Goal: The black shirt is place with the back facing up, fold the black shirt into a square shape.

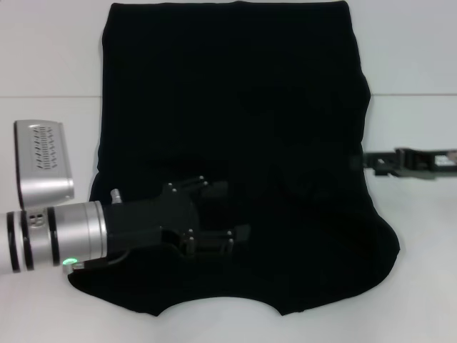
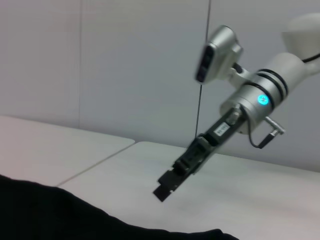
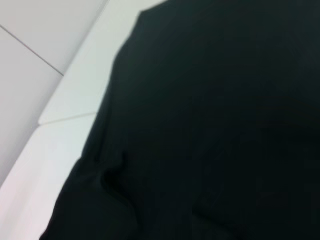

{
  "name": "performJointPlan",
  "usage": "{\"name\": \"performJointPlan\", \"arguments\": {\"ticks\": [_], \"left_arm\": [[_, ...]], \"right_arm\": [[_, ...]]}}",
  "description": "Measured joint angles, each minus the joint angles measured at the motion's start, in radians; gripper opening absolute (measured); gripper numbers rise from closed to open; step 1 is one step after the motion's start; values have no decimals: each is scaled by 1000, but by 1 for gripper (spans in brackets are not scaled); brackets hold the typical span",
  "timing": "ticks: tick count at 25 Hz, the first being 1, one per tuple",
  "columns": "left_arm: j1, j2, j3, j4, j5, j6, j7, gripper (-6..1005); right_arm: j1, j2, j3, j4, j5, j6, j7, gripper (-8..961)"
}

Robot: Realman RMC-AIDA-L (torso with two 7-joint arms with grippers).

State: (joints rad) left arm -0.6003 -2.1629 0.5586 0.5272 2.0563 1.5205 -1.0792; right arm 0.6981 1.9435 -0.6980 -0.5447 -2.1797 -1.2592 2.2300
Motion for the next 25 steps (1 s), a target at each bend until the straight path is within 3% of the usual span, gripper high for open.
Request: {"name": "performJointPlan", "arguments": {"ticks": [4,18,25], "left_arm": [[17,0,3,29,3,12,-47,875],[32,7,-2,66,4,33,-97,865],[102,10,-4,182,22,15,-233,859]], "right_arm": [[-48,-18,1,0,1,-33,0,838],[-103,-27,-10,27,-31,-63,-10,779],[-99,-25,-7,28,-32,-73,-13,744]]}}
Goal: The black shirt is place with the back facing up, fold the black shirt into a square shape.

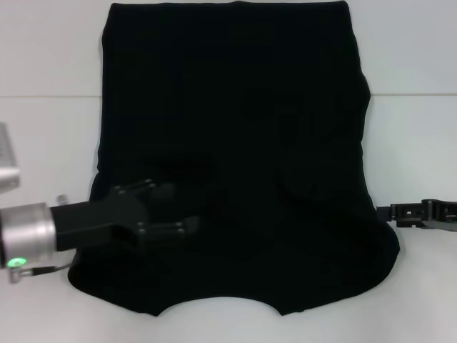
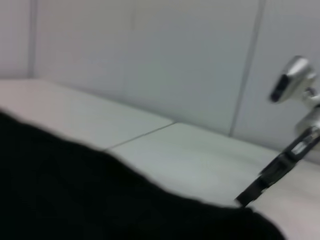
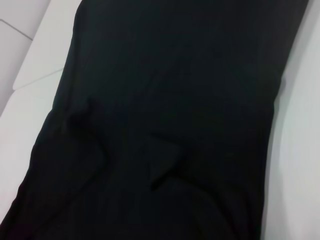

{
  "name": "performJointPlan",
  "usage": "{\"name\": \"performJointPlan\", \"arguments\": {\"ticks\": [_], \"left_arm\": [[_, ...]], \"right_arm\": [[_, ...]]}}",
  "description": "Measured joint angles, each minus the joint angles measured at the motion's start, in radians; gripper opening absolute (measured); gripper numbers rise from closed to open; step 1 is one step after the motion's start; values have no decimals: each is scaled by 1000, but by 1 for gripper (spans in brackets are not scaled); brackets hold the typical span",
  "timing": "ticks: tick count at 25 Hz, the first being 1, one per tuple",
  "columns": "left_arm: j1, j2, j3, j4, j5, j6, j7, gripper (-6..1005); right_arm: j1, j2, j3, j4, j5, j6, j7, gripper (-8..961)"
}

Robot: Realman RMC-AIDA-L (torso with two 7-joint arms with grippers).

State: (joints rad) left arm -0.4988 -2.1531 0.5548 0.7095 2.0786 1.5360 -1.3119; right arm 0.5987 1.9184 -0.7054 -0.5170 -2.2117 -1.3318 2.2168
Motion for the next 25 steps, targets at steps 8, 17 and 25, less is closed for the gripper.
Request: {"name": "performJointPlan", "arguments": {"ticks": [8,17,25], "left_arm": [[67,5,-101,190,164,4,-227,852],[56,6,-104,228,335,-7,-284,844],[58,-2,-82,230,352,-61,-136,837]], "right_arm": [[-5,-1,80,-10,39,-77,-106,707],[17,4,149,-11,43,-77,-153,706],[46,8,151,-5,43,-54,-151,704]]}}
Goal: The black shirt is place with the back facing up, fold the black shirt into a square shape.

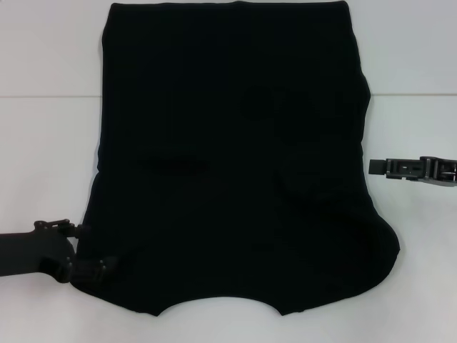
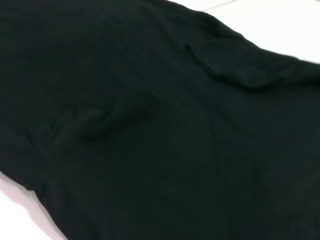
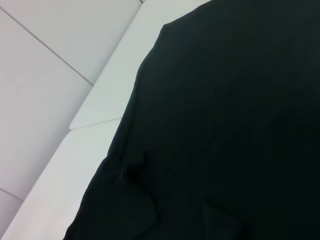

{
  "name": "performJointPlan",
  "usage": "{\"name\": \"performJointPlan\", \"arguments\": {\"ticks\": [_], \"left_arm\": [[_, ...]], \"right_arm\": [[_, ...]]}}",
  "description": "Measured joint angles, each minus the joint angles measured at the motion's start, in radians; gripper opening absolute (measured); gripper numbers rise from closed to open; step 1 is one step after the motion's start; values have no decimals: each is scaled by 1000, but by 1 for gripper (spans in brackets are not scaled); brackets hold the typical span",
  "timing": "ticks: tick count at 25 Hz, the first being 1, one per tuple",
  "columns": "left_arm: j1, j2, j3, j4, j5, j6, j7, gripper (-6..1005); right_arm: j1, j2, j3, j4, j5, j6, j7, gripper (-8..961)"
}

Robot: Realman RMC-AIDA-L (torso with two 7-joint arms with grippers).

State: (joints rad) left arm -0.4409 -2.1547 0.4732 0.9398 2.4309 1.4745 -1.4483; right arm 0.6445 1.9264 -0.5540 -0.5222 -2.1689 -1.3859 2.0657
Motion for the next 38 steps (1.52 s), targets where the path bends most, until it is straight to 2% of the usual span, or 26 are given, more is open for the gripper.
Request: {"name": "performJointPlan", "arguments": {"ticks": [5,17,22,28,33,38], "left_arm": [[5,-8,0,-4,-5,-49,107,833],[6,-8,1,-7,2,-75,143,822],[6,-4,0,-11,15,-70,142,603],[6,-5,-7,-11,17,-57,141,397],[7,-5,-9,-12,16,-51,141,161],[7,-1,-39,-12,5,10,145,67]], "right_arm": [[12,1,15,2,0,2,5,702],[14,5,46,4,12,4,3,702],[14,5,48,-2,17,4,5,702],[13,3,48,-4,24,3,2,703],[13,3,48,-1,25,3,0,703],[8,3,48,2,25,4,-1,701]]}}
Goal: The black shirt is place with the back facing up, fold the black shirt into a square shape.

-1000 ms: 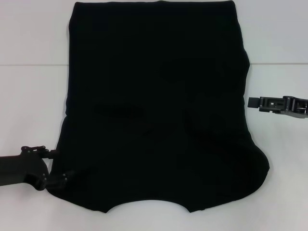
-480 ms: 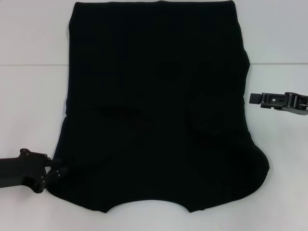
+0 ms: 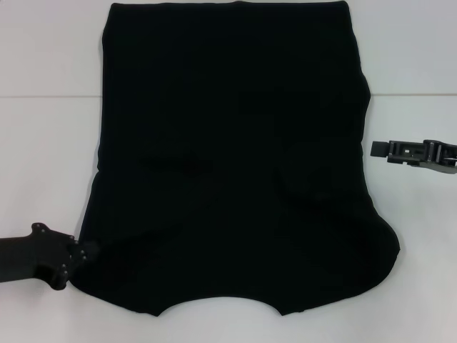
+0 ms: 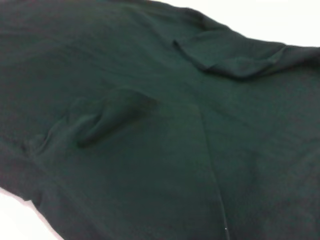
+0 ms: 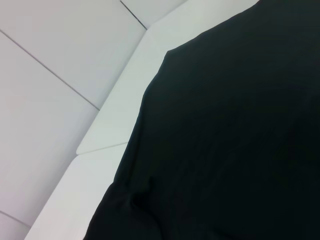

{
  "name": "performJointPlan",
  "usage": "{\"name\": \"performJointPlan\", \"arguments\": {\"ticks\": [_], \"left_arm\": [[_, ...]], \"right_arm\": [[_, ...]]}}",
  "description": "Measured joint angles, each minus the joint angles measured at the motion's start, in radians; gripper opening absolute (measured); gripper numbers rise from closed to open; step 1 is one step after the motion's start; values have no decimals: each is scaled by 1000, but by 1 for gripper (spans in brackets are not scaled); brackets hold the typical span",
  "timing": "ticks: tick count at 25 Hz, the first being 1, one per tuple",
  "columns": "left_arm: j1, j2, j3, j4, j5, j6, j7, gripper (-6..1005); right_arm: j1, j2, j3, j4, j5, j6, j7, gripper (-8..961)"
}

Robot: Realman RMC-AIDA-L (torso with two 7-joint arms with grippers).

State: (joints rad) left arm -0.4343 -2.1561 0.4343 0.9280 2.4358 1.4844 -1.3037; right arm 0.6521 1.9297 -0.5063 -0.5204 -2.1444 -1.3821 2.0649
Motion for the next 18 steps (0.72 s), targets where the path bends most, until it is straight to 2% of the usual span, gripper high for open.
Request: {"name": "performJointPlan", "arguments": {"ticks": [3,12,18], "left_arm": [[1,2,-20,7,-3,15,1,11],[23,5,-71,11,-4,4,2,11],[31,6,-89,11,-4,11,4,11]], "right_arm": [[-6,-1,-3,1,-4,5,1,695],[-40,-12,-11,2,-72,13,36,677],[-47,-7,-15,6,-154,-2,47,664]]}}
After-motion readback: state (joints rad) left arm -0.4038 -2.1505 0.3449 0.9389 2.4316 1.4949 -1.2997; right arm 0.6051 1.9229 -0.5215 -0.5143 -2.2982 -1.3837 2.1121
